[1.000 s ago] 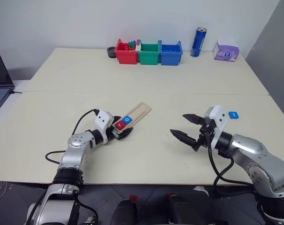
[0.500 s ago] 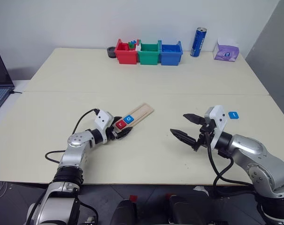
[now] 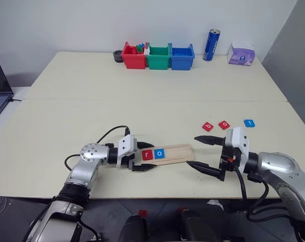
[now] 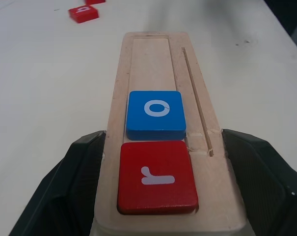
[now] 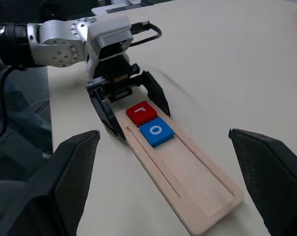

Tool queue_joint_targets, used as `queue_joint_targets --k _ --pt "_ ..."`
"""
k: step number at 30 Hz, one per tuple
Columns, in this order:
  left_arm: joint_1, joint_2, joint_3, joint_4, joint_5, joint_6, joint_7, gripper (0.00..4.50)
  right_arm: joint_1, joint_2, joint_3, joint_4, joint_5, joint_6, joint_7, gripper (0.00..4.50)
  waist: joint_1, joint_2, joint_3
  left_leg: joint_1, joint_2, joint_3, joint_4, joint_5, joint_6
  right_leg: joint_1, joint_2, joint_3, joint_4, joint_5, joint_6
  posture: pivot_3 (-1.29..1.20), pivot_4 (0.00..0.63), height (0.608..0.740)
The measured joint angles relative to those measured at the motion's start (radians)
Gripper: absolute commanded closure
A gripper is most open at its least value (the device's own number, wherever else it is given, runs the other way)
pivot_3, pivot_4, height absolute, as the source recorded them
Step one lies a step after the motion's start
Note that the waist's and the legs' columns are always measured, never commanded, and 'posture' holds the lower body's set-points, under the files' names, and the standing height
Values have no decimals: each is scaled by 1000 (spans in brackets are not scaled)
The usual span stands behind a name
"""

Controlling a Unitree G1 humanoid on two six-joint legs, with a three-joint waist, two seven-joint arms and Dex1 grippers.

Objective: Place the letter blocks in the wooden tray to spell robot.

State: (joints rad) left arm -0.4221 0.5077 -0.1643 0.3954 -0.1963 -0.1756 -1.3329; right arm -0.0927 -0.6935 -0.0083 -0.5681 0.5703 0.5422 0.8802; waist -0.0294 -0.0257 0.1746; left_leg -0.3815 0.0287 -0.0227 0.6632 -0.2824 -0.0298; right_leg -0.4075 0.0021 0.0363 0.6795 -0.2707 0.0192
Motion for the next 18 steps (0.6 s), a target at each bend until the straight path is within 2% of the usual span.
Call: queue_joint_targets --k 7,18 --pt "-75 -18 -6 147 21 -104 -51 1104 9 -26 1 2 0 -34 56 0 1 0 0 -1 0 0 1 0 0 0 0 0 0 0 0 0 150 740" --pt "-230 -59 -6 413 50 -249 -95 1104 -6 -31 0 36 -1 -45 64 0 1 -1 0 -1 -1 0 1 0 0 0 0 0 0 0 0 0 150 740"
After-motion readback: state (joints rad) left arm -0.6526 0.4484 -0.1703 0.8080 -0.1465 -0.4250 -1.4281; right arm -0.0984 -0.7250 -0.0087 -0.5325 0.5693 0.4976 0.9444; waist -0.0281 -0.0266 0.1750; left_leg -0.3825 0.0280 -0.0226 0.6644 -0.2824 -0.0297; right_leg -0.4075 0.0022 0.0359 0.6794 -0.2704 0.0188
